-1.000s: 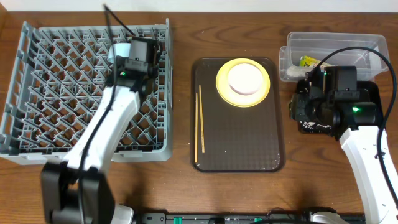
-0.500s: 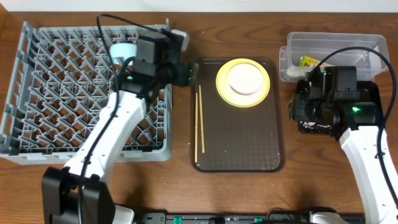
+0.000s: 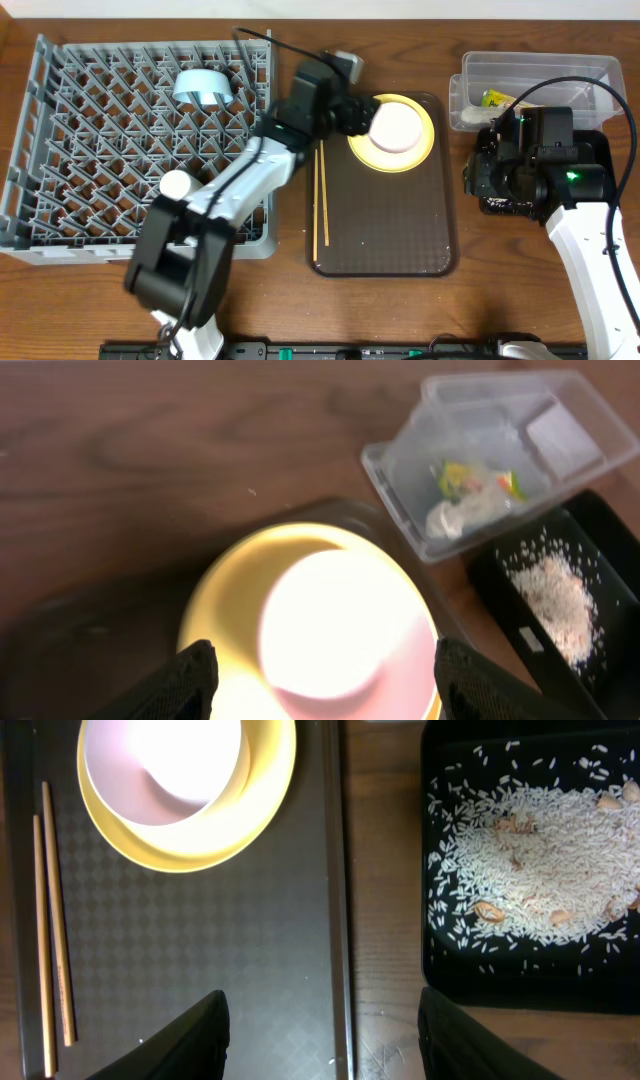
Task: Sort waste into correct bins and load items into the dishwasher rack
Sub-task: 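Move the left gripper to the white plate on the yellow plate, then grasp the rim of the white plate with left gripper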
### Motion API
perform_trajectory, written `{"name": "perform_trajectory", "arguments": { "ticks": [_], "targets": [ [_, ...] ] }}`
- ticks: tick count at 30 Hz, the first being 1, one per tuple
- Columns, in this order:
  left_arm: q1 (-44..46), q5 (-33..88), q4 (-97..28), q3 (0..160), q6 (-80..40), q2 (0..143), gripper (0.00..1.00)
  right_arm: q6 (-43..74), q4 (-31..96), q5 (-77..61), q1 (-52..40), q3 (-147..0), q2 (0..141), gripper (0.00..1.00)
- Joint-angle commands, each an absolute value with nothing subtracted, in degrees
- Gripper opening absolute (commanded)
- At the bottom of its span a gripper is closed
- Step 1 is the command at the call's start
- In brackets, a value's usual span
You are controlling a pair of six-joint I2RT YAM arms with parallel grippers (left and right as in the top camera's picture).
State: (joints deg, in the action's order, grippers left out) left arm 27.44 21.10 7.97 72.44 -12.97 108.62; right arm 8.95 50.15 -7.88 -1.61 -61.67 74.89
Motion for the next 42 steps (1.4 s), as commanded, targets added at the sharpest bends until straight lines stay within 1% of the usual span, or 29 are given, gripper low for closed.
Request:
{"name": "perform_trajectory", "arguments": {
  "ticks": [1, 7, 11, 15, 17, 27, 28, 30, 42],
  "targets": [
    [29.1, 21.8, 10.4, 72.4, -14.3, 111.5, 0.71, 9.4, 50.3, -7.6, -1.0, -61.9, 74.8, 0.59],
    [30.5, 19.9, 12.6, 72.4, -14.3, 116.6, 0.65, 9.4, 50.6, -7.6, -1.0, -61.9, 74.8, 0.59],
    [30.6, 19.9, 12.6, 72.4, -14.3, 118.6, 0.56, 9.4, 50.6, -7.6, -1.0, -61.9, 74.8, 0.58],
    [30.6, 18.4, 12.2, 72.4, -14.3, 119.6, 0.55, 9.4, 50.7, -7.6, -1.0, -61.9, 74.8, 0.59],
    [30.6, 16.8, 11.1, 72.4, -14.3, 119.6, 0.53, 9.4, 50.7, -7.6, -1.0, -61.9, 74.8, 0.58],
    [30.5, 16.6, 10.6, 72.4, -14.2, 118.3, 0.54, 9.3, 50.8, -7.5, -1.0, -61.9, 74.8, 0.58],
    [30.5, 16.6, 10.6, 72.4, -14.0, 117.9, 0.54, 9.3, 50.8, -7.5, -1.0, -61.9, 74.8, 0.59],
    [30.5, 16.6, 10.6, 72.4, -14.0, 116.9, 0.59, 9.3, 50.8, -7.5, -1.0, -61.9, 74.8, 0.58],
    [30.5, 16.3, 10.5, 72.4, -14.0, 112.6, 0.6, 9.3, 50.8, -7.5, -1.0, -61.9, 74.8, 0.59]
  ]
}}
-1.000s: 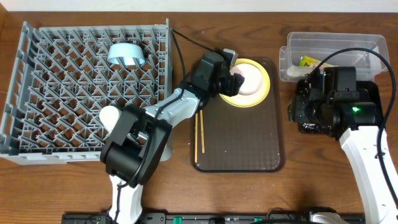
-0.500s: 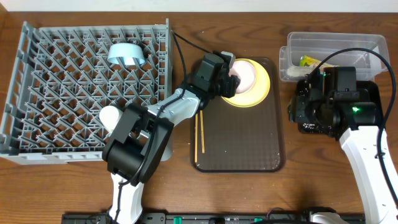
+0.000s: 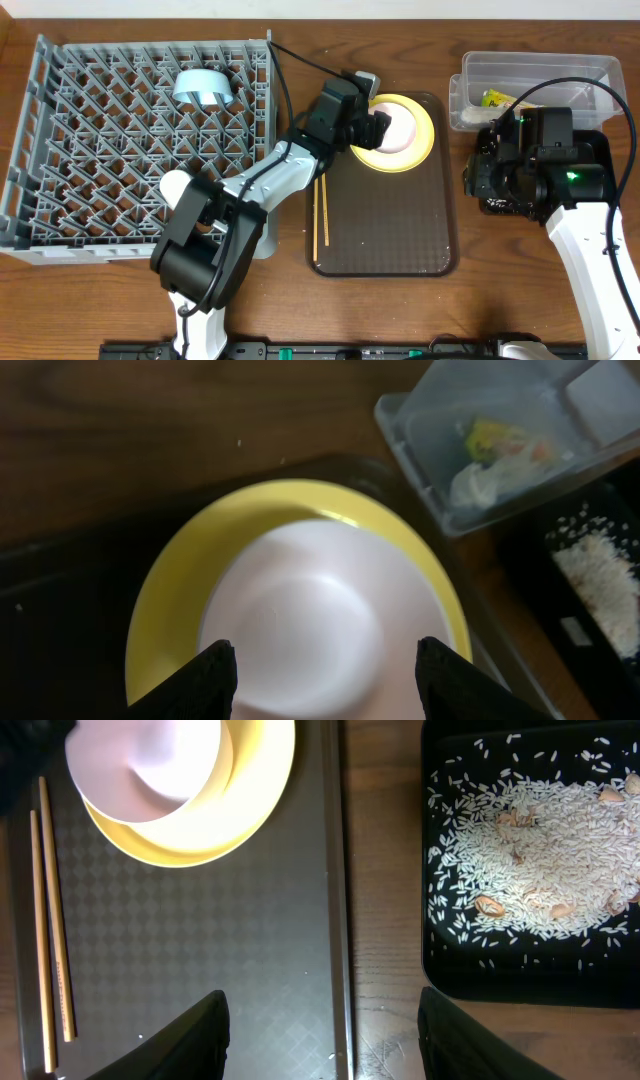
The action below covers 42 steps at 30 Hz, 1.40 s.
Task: Sort waste into correct bins and load items into the dishwasher rack
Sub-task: 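Grasp the rim of the white plate with left gripper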
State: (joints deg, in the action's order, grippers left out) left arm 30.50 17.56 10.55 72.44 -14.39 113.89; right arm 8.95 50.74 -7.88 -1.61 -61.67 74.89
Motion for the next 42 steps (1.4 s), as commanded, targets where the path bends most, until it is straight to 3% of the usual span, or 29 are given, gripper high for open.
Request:
{"name": "perform_trajectory", "arguments": {
  "ticks": [1, 8, 21, 27, 39, 42],
  "targets": [
    [30.5, 15.6, 10.0, 72.4, -14.0, 112.6, 0.6, 9.3, 50.8, -7.5, -1.0, -61.9, 74.8, 0.58],
    [30.4, 3.3, 3.2, 72.4, -14.0, 113.3, 0.6, 9.3, 50.8, -7.5, -1.0, -61.9, 74.8, 0.59],
    [30.8, 8.4, 3.3, 72.4, -14.1, 116.6, 0.59, 9.3, 50.8, -7.5, -1.0, -61.9, 74.8, 0.58],
    [31.3, 8.6, 3.4, 72.4, -14.1, 116.9, 0.47, 9.3, 50.8, -7.5, -1.0, -61.9, 74.8, 0.59],
    [32.6, 8.6, 3.4, 72.4, -14.1, 118.0, 0.45, 9.3, 50.9, -7.5, -1.0, -61.9, 74.8, 0.58],
    [32.6, 8.5, 3.8, 72.4, -14.1, 118.0, 0.35, 9.3, 51.2, -7.5, -1.0, -61.9, 74.8, 0.58]
  ]
}}
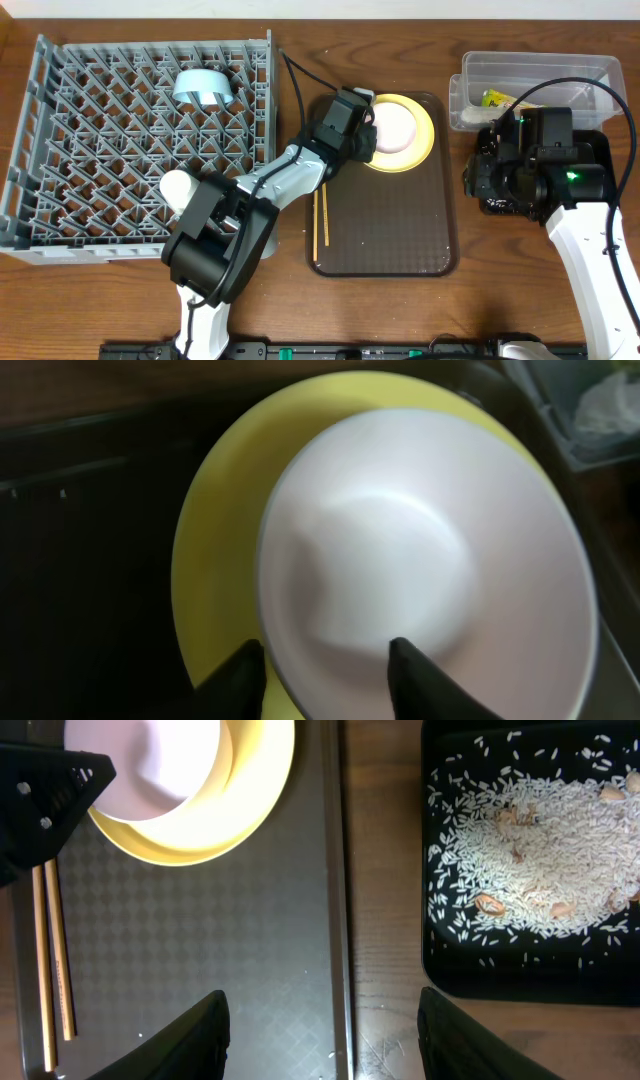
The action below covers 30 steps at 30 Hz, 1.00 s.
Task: Sort waste into correct bins and load items into the dishwasher rack
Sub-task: 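Grasp the rim of the white plate with left gripper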
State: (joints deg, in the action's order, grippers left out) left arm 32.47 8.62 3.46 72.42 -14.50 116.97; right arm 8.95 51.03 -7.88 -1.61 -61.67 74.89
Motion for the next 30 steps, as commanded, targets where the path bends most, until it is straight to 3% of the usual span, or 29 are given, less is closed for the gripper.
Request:
{"name": "perform_trajectory", "arguments": {
  "ticks": [1, 20, 30],
  "targets": [
    [32.5, 8.5, 4.1, 72.4, -14.1, 118.0, 0.31, 9.3, 51.2, -7.5, -1.0, -61.9, 74.8, 0.58],
    [32.5, 8.1, 4.3, 72.4, -14.0, 118.0, 0.06, 9.3, 51.2, -7.5, -1.0, -61.9, 74.8, 0.58],
    [29.5, 3.1, 3.2, 72.5, -7.8, 109.2, 0.06, 9.3, 51.2, -7.5, -1.0, -61.9, 74.8, 0.58]
  ]
}}
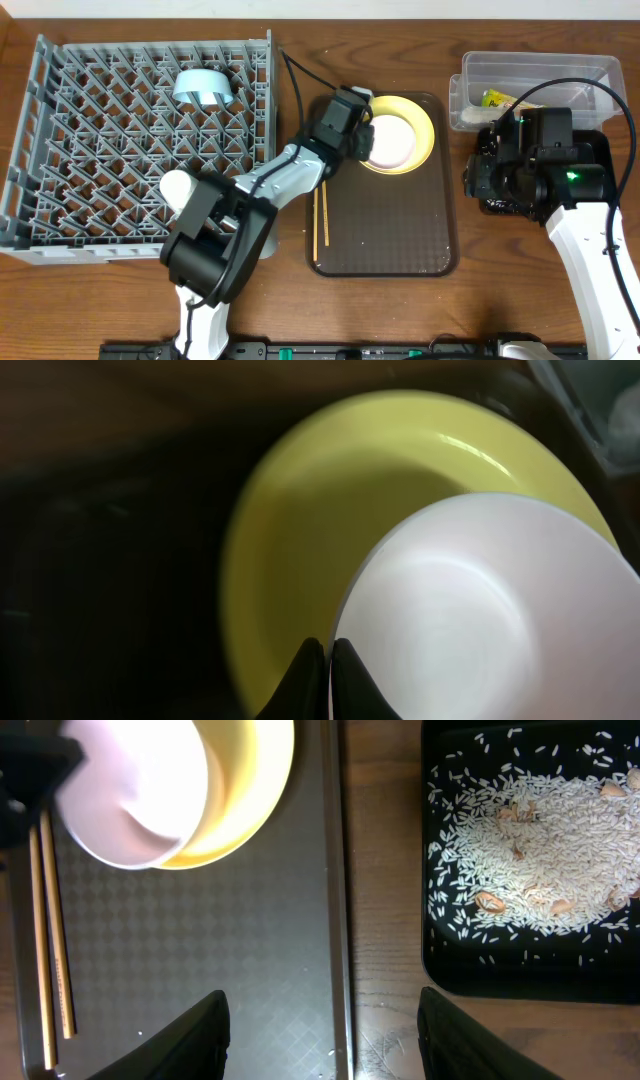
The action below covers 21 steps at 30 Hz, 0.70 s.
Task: Sort waste into correct bins and load items into the dishwasher rack
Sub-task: 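Grasp the rim of the white plate with left gripper, then lift the white plate and insert it upright into the dish rack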
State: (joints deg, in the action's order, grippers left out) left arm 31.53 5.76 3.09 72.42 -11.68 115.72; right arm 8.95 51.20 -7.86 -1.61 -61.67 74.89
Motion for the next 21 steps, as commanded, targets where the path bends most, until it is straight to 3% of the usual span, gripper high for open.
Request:
{"name": "perform_trajectory", "arguments": {
  "ticks": [1, 8, 16, 21],
  "targets": [
    [28.8, 3.1, 3.0, 72.5, -6.9, 107.4, 0.06, 9.3, 51.2, -7.5, -1.0, -61.9, 74.8, 0.58],
    [22.4, -4.3, -2.7, 72.5, 3.9, 94.2, 0.06, 9.3, 51.0, -7.5, -1.0, -61.9, 74.8, 0.58],
    [13.5, -29.0, -8.7, 72.5, 18.4, 88.8, 0.05, 9.3, 51.0, -7.5, -1.0, -61.9, 74.8, 0.58],
    [8.4, -38.3, -8.7, 72.4, 25.4, 89.2, 0.06, 9.3, 51.0, -7.5, -1.0, -61.9, 74.8, 0.59]
  ]
}}
